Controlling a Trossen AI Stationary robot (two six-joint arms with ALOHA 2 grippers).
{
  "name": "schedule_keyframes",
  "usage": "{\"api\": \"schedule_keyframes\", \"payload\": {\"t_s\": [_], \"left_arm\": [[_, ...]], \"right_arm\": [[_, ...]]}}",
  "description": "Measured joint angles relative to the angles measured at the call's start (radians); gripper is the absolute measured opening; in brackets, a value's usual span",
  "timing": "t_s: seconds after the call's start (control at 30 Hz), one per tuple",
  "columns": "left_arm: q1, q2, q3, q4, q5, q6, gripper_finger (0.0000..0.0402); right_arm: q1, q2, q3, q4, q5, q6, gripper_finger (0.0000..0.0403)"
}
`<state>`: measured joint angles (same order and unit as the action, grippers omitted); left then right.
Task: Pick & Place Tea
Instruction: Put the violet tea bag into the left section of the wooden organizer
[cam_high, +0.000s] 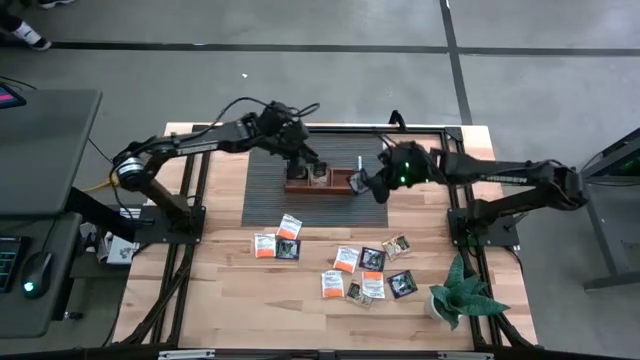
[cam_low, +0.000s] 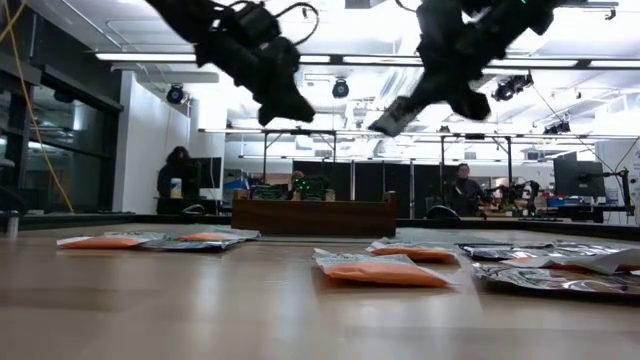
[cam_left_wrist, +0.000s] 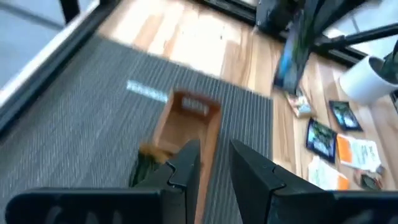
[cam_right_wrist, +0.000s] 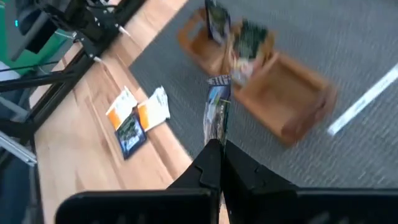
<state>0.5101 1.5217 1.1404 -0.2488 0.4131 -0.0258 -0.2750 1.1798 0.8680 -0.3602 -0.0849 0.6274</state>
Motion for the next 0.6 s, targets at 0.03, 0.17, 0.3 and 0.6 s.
{"api": "schedule_keyframes", "payload": {"t_s": [0.03,0.17,0.3,0.6], "left_arm": [[0.010,-0.025,-0.033,0.005,0.004,-0.008,0.0082],[0.038,-0.105,-0.145,0.115,0.034,-0.053,0.0082],[0.076,-0.165,-0.244,0.188,0.123,-0.097,0.0082],[0.105,-0.173,-0.279,0.267,0.422,-0.141,0.0082]], "right_arm": [[-0.013,0.010,0.033,-0.024,-0.005,-0.029,0.0000],[-0.064,0.067,0.168,-0.104,-0.039,-0.143,0.0000],[-0.091,0.145,0.296,-0.162,-0.070,-0.277,0.0000],[-0.096,0.370,0.581,-0.393,-0.205,-0.564,0.0000]]}}
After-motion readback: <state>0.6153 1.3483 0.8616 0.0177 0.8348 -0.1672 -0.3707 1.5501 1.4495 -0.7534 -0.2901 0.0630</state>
